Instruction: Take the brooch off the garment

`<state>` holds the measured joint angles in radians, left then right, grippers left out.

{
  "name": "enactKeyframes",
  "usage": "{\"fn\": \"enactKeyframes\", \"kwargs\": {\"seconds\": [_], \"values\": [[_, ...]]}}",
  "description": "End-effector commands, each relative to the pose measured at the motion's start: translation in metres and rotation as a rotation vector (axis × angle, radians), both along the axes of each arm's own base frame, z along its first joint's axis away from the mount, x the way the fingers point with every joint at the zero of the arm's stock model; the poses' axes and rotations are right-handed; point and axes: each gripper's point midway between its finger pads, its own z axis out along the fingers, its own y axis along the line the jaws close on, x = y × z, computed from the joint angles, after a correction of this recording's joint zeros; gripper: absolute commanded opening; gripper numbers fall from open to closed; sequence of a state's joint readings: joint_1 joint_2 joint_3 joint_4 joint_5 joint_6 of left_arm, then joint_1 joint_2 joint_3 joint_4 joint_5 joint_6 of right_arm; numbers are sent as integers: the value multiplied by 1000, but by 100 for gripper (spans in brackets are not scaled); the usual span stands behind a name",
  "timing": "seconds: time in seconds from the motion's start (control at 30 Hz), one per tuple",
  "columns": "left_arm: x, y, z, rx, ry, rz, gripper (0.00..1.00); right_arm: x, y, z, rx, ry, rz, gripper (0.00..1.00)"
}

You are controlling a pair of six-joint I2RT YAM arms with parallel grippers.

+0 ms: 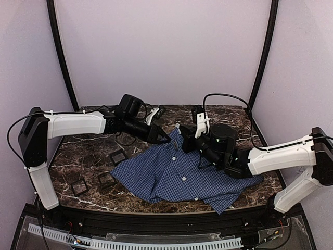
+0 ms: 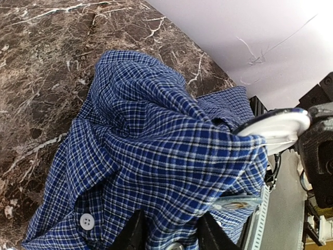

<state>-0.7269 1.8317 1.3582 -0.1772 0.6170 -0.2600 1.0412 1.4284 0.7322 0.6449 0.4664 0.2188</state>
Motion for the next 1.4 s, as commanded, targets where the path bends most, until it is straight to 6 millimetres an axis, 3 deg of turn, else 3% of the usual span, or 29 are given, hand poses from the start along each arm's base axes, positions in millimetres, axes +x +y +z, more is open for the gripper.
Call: {"fn": "enactKeyframes", "kwargs": {"seconds": [0.0,0.07,0.13,0.43,0.63,0.77,0.9,0.97,1.0,1.13,1.2,1.37], "values": [[-8,-11,17,-60,-8,-51,17,-4,-2,11,58,-24,-19,0],[-15,-13,21,-84,10,-77,5,-3,-3,10,57,-27,-31,0],[-22,-14,25,-104,25,-95,1,-3,-5,11,51,-35,-52,0],[-64,-20,71,-273,75,-232,1,7,-21,9,3,-95,-208,0],[-84,-24,80,-316,109,-310,1,10,-18,11,25,-110,-233,0],[-84,-25,74,-303,134,-308,1,7,-19,18,49,-122,-236,0],[-74,-26,62,-237,133,-252,13,-5,-23,32,124,-133,-209,0],[-70,-25,63,-213,112,-235,23,-10,-24,38,168,-133,-192,0],[-68,-25,66,-207,96,-229,33,-14,-24,42,189,-134,-182,0],[-60,-16,100,-238,-31,-161,64,-27,-27,57,280,-133,-134,0],[-57,-10,121,-276,-91,-113,75,-33,-30,64,329,-134,-102,0],[-47,2,153,-382,-168,3,90,-45,-34,81,421,-137,-35,0]]}}
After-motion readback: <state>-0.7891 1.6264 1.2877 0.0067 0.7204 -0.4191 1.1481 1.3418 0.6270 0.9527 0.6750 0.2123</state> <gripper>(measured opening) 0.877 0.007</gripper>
